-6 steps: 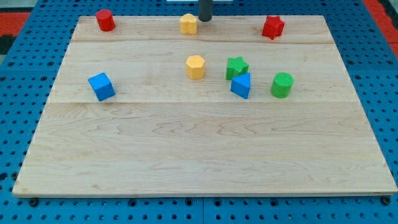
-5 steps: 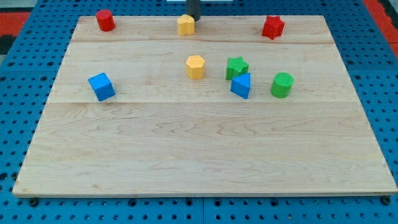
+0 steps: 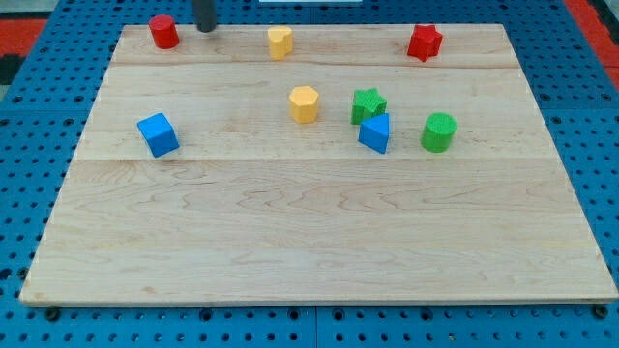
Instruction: Move the red circle to the top left
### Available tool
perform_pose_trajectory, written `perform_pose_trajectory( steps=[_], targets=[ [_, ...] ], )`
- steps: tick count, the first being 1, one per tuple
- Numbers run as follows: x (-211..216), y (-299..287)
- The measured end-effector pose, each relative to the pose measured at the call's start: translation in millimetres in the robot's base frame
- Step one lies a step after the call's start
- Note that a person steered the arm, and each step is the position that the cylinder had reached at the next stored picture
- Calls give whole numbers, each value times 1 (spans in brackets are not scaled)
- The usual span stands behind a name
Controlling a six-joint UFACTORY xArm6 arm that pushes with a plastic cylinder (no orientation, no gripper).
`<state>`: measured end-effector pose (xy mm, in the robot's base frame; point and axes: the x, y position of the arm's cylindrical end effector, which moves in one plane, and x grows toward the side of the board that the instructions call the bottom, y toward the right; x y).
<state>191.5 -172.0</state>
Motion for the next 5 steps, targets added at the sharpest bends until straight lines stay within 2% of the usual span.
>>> perform_pose_trajectory(
  steps=[4, 5],
  targets=[
    [0, -4],
    [26, -23]
  ],
)
